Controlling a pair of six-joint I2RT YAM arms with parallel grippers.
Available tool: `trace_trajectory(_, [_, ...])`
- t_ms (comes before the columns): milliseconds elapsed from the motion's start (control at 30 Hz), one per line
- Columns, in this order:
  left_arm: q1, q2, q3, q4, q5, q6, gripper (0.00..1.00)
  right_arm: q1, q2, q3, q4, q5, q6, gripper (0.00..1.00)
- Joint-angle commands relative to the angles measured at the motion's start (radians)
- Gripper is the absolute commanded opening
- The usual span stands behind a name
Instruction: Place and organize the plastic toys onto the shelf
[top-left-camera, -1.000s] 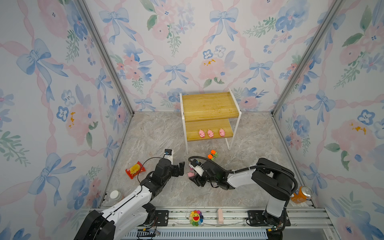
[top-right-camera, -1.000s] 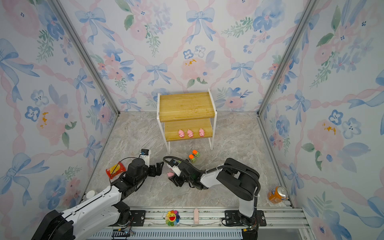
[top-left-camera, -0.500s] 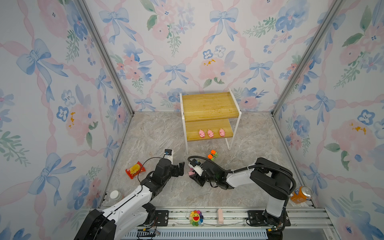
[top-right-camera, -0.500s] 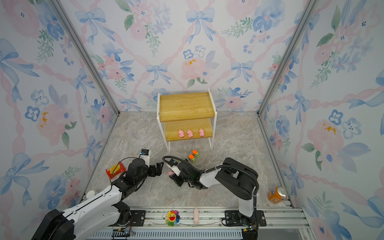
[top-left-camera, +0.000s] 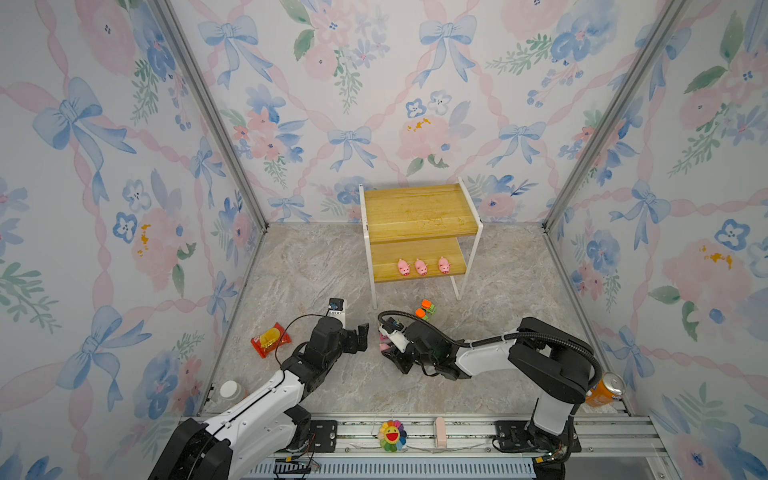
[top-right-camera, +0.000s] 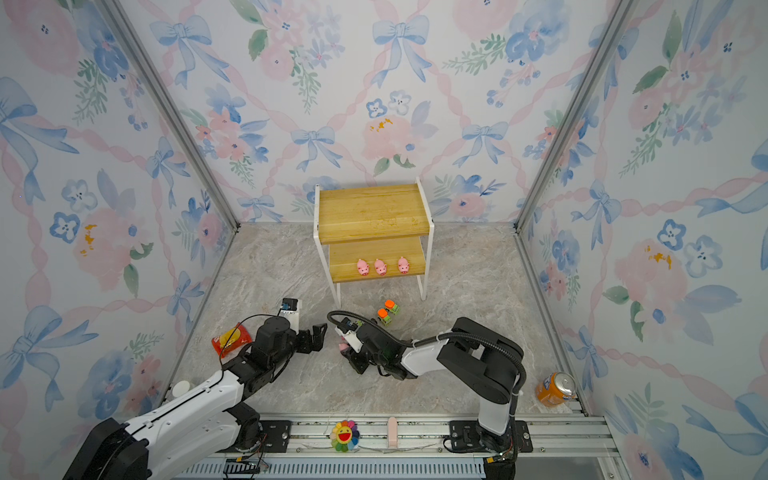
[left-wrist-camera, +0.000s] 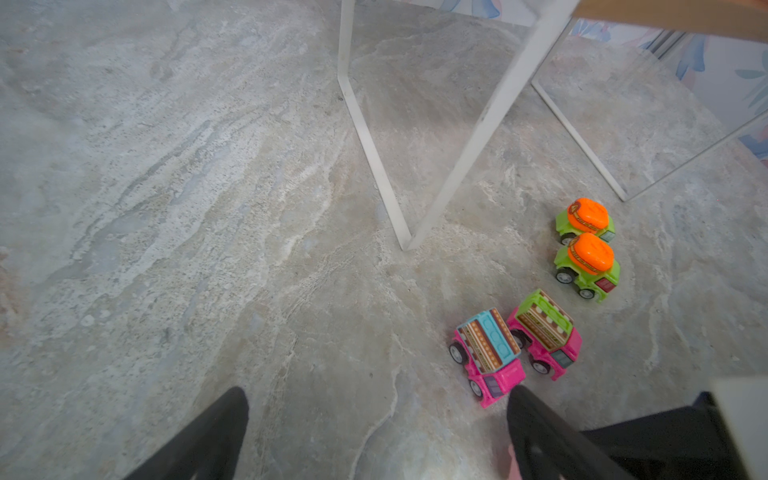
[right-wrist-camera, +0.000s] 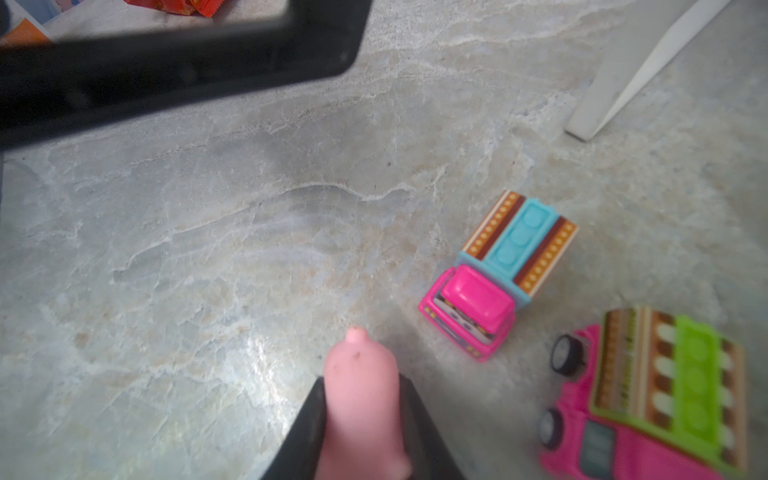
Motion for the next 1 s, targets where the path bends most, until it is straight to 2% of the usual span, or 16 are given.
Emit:
trace_trajectory(0, [0.008,-0.004,-0.013,-0.007,-0.005,-0.01,0.98,0.012,-0.057,-0.01,-0.034,0.018,0.029,0.27])
trace_trajectory(700, [0.009,-0.006,-0.015,-0.001,0.009,-0.007,0.98,-0.02,-0.301,0.057,-0.186,0.074,0.02,0.25])
trace_trajectory(967, [0.01,-0.004,-0.015,0.001,0.015,-0.006,0.98,-0.084,-0.302,0.167,-0.187,0.122,-0.01,0.25])
